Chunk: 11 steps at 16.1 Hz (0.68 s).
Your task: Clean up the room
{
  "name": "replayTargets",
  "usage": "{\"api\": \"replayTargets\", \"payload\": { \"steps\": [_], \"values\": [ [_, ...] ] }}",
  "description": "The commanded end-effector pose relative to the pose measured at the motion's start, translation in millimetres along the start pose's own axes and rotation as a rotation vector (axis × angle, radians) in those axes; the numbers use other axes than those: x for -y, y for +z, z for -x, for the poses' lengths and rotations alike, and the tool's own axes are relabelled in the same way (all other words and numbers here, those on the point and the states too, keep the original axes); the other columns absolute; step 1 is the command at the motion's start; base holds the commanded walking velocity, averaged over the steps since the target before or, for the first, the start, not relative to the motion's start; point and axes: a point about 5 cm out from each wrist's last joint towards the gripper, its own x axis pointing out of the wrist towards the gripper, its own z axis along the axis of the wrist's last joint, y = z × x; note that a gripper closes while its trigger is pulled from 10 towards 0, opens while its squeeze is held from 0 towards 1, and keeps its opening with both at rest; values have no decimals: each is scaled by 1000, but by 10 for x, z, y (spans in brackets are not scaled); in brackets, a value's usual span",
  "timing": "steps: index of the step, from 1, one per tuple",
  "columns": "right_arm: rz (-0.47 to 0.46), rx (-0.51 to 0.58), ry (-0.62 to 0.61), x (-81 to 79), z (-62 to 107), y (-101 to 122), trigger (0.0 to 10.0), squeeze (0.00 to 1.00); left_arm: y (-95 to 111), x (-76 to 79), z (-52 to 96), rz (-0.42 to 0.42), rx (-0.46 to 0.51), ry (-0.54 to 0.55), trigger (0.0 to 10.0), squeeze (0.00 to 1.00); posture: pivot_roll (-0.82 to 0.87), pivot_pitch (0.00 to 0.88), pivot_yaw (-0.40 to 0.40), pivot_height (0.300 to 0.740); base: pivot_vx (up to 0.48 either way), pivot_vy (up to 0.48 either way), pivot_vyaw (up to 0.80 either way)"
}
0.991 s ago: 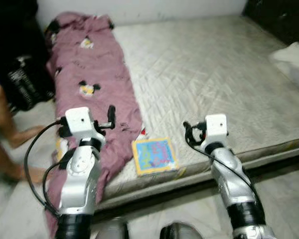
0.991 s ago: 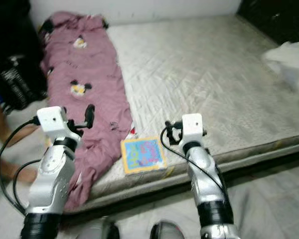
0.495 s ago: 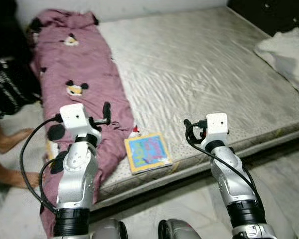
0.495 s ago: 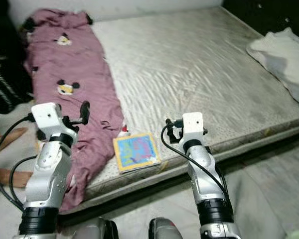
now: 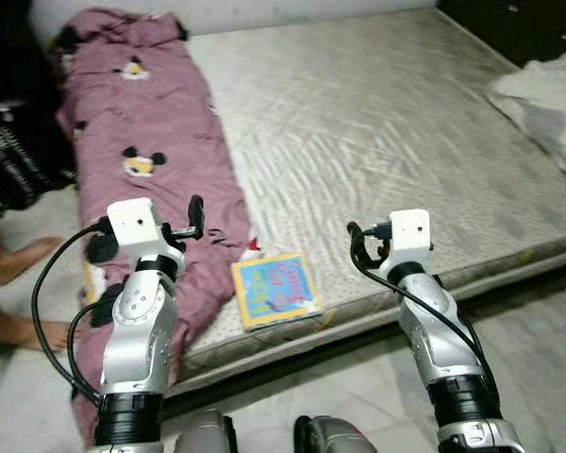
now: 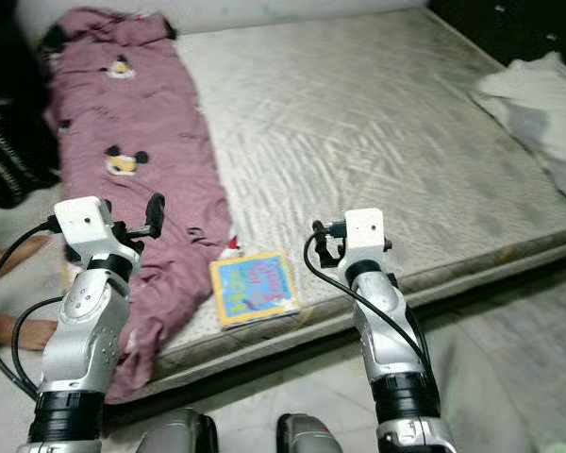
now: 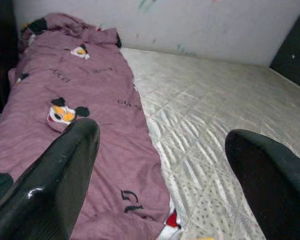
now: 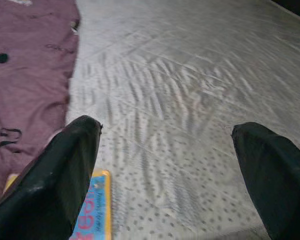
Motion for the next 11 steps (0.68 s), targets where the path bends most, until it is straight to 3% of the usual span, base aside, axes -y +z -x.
{"api": "replayTargets", "payload": {
  "steps": [1, 2, 11],
  "values": [
    [-24, 6, -4, -3, 7, 22, 10000, 0, -3, -25, 3, -15, 0, 8, 10000, 0, -10, 83, -10, 740, 0, 0, 0],
    [-38, 5, -4, -18, 6, 23, 10000, 0, -4, -25, 12, -1, -1, 7, 10000, 0, -10, 83, -11, 740, 0, 0, 0],
    [-49, -5, -43, 42, 54, 10, 10000, 0, -29, 24, 95, -21, -2, 9, 10000, 0, -18, 78, 2, 740, 0, 0, -800]
  ]
}}
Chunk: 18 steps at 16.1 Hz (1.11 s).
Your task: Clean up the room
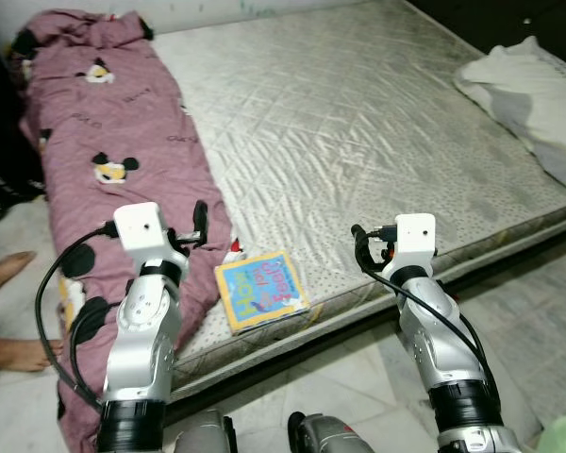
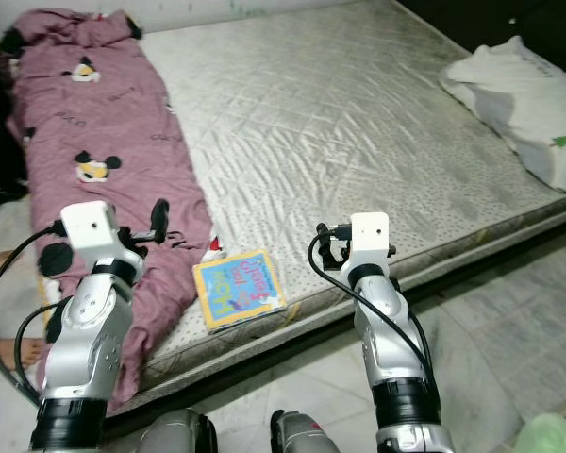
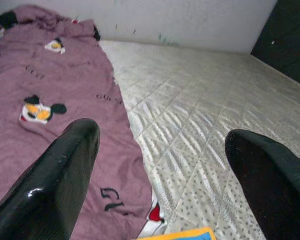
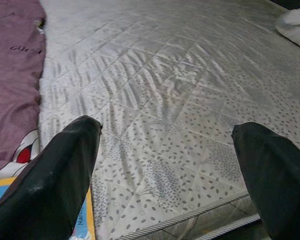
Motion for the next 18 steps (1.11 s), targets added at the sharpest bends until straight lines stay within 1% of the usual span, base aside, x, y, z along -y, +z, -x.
{"api": "replayTargets", "payload": {
  "steps": [1, 3, 4, 5, 6, 7, 8, 10, 11, 12, 15, 18],
  "values": [
    [-23, 6, -34, 36, 35, 9, 10000, 0, 8, 5, 40, -17, 12, 17, 10000, 0, -18, 78, 2, 740, 0, 0, -800],
    [-61, 31, -63, 63, 57, 41, 10000, 0, -5, -5, 58, -27, 7, 37, 10000, 0, -20, 78, 6, 740, 0, 0, -800],
    [-93, 56, -81, 83, 69, 80, 10000, 0, -16, -18, 61, -24, 0, 50, 10000, 0, -20, 78, 6, 740, 0, 0, -800],
    [-127, 103, -101, 99, 92, 155, 10000, 0, -30, -57, 65, -39, -8, 69, 10000, 0, -18, 75, 7, 740, 0, 0, -800],
    [-125, 151, -108, 107, 128, 253, 10000, 0, -55, -147, 99, -64, -27, 79, 10000, 0, -19, 73, 7, 740, 0, 0, 0],
    [-113, 177, -111, 114, 174, 305, 10000, 0, -69, -227, 139, -67, -44, 106, 10000, 0, -19, 72, 8, 740, 0, 0, 0],
    [-109, 182, -110, 116, 195, 313, 10000, 0, -72, -242, 153, -61, -50, 109, 10000, 0, -18, 72, 8, 740, 0, 0, 0],
    [-103, 184, -117, 140, 301, 286, 10000, 0, -79, -295, 224, -77, -62, 109, 10000, 0, -16, 67, 10, 740, 0, 0, 0],
    [-99, 171, -129, 150, 341, 248, 10000, 0, -94, -303, 250, -76, -71, 108, 10000, 0, -17, 62, 11, 740, 0, 0, 0],
    [-105, 163, -137, 153, 350, 232, 10000, 0, -94, -293, 251, -77, -73, 104, 10000, 0, -17, 62, 11, 740, 0, 0, -800],
    [-109, 163, -138, 135, 338, 244, 10000, 0, -80, -237, 211, -72, -71, 91, 10000, 0, -21, 57, 14, 740, 0, 0, -800],
    [-109, 167, -139, 139, 330, 257, 10000, 0, -76, -220, 203, -72, -68, 84, 10000, 0, -25, 49, 15, 740, 0, 0, -800]
  ]
}}
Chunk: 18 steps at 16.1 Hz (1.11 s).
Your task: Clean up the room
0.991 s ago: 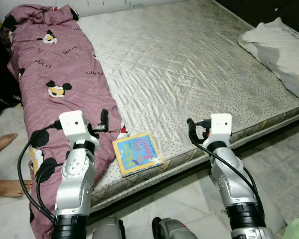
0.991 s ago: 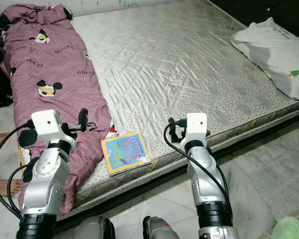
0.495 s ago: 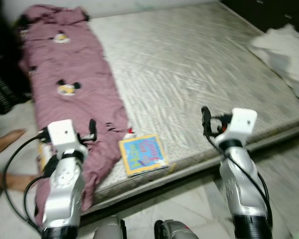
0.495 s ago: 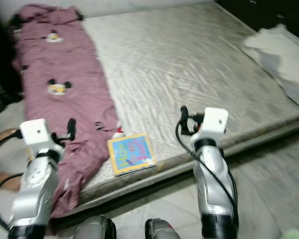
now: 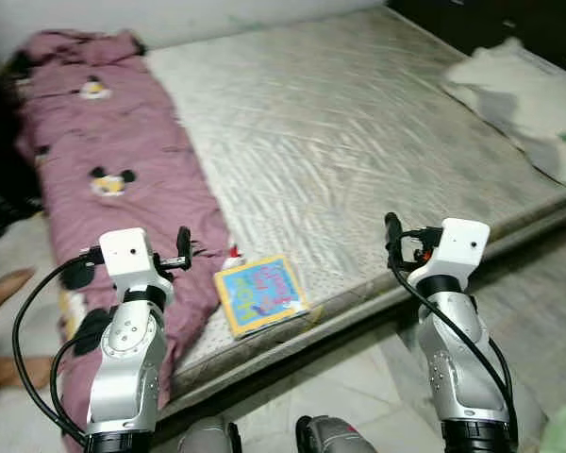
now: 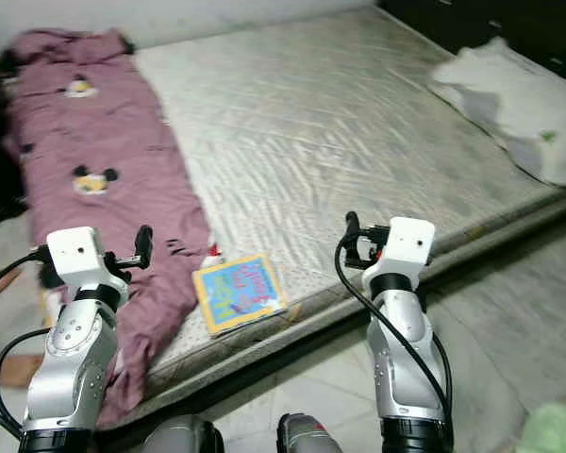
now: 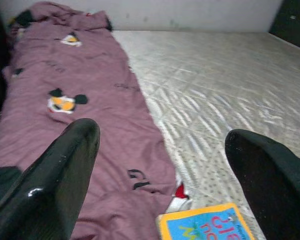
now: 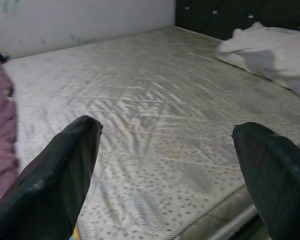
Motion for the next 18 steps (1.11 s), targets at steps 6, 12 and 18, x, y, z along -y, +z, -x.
{"api": "replayTargets", "payload": {
  "steps": [6, 12, 18],
  "values": [
    [7, 18, 1, -5, -34, 58, 10000, 0, 51, -8, -58, -17, 14, 9, 10000, 0, -28, 53, 16, 740, 0, 0, -800],
    [2, 32, 13, -38, -43, 58, 10000, 0, 44, 31, -74, -6, 15, -3, 10000, 0, -30, 25, 16, 740, 0, 0, -199],
    [-1, 58, 32, -64, -76, 105, 10000, 0, 62, 57, -121, -3, 20, -13, 10000, 0, -38, 17, 20, 740, 0, 0, 0]
  ]
}}
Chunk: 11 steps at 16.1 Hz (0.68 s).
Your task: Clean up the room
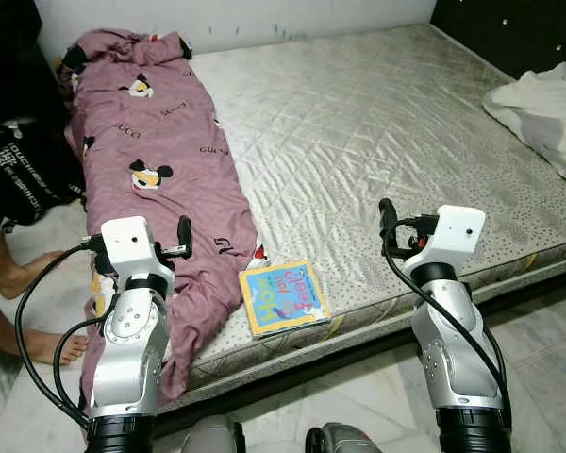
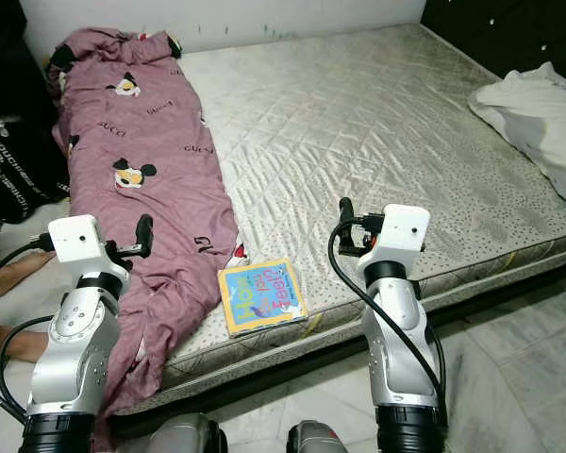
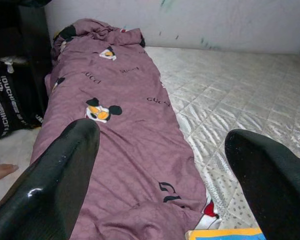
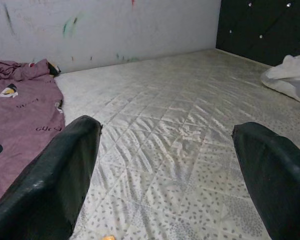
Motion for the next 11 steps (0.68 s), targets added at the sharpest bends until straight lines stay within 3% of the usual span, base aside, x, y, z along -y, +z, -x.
{"api": "replayTargets", "payload": {
  "steps": [1, 11],
  "values": [
    [3, 2, 1, 24, 18, -7, 10000, 0, -17, 12, -5, -2, -4, -3, 10000, 0, -39, 16, 20, 740, 0, 0, 0],
    [11, 1, 29, -22, 25, -21, 10000, 0, -3, 14, -12, 0, 3, 8, 10000, 0, -38, 28, 18, 740, 0, 0, 0]
  ]
}}
